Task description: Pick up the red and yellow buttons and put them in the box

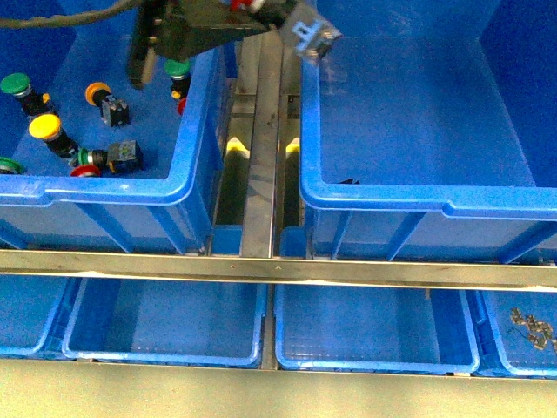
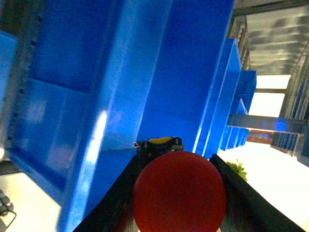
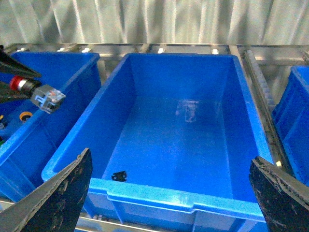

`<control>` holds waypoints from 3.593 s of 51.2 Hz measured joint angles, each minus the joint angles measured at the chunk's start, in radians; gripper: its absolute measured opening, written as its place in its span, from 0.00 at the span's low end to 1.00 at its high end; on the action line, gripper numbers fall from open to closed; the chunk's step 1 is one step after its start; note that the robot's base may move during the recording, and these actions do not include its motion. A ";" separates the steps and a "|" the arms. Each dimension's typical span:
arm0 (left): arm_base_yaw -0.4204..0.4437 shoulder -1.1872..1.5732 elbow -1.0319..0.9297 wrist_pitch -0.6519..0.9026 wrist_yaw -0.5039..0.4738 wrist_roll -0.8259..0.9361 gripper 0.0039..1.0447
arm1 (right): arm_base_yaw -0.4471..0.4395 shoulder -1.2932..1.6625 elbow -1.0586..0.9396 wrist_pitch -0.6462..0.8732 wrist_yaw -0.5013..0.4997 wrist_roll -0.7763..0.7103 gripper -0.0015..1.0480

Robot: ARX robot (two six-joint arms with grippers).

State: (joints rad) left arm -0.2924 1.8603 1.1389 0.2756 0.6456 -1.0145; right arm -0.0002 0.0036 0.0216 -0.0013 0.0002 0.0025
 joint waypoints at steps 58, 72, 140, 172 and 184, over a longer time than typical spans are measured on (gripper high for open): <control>-0.283 0.041 0.060 0.023 -0.146 -0.109 0.32 | 0.257 1.314 0.313 0.753 0.050 -0.583 0.94; -0.283 0.041 0.071 0.018 -0.148 -0.109 0.32 | 0.268 1.466 0.376 0.847 0.065 -0.622 0.94; -0.200 0.047 0.032 0.011 -0.212 -0.009 0.82 | 0.178 1.579 0.423 0.874 0.060 -0.650 0.26; 0.215 -0.429 -0.511 0.052 -0.389 0.697 0.93 | 0.002 1.256 0.374 0.531 0.036 -0.517 0.26; 0.425 -0.410 -0.810 0.444 -0.480 0.912 0.80 | -0.068 0.941 0.362 0.217 0.011 -0.387 0.26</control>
State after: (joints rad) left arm 0.1329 1.4498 0.3290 0.7197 0.1658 -0.1024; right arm -0.0685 0.9443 0.3836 0.2157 0.0109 -0.3847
